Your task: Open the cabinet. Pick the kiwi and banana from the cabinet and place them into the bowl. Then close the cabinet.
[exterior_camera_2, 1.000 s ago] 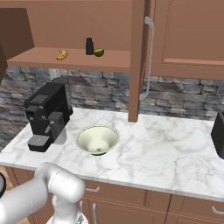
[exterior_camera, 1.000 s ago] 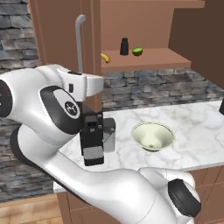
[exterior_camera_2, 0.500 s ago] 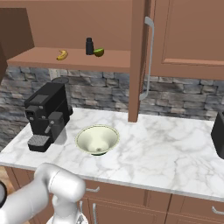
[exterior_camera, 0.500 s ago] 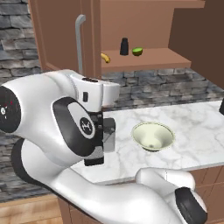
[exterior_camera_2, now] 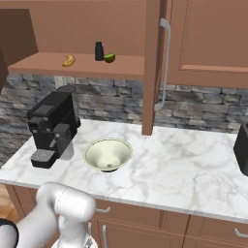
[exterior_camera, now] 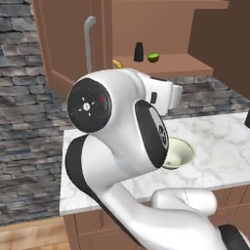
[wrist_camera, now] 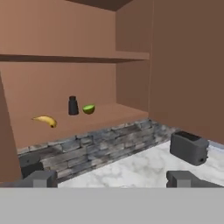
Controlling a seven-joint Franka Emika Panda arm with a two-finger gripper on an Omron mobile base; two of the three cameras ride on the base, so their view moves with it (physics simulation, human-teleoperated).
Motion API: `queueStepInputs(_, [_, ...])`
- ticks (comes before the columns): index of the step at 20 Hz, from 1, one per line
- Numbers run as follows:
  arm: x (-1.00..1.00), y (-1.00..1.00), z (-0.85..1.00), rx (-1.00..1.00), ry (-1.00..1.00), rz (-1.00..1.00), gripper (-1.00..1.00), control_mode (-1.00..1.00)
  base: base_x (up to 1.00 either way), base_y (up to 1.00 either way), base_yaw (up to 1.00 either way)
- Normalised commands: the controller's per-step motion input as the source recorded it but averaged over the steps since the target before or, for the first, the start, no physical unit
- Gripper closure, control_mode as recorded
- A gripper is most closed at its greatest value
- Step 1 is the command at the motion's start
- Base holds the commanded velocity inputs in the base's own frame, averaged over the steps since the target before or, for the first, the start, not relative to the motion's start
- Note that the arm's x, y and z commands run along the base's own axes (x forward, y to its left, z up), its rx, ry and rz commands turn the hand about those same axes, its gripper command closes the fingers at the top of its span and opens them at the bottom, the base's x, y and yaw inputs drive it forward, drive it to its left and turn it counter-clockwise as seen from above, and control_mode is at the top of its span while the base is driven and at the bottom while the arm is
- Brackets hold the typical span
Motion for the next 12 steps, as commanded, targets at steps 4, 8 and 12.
queueStepInputs(4, [0.00, -0.72, -0.02, 0.00, -0.02, 0.04, -1.00, -1.00, 0.00, 0.00, 0.00])
queueStepInputs(8, [0.00, -0.55, -0.03, -0.02, 0.00, 0.00, -1.00, -1.00, 0.00, 0.00, 0.00])
queueStepInputs(12, [0.00, -0.49, -0.06, 0.00, 0.00, 0.00, -1.00, -1.00, 0.00, 0.00, 0.00])
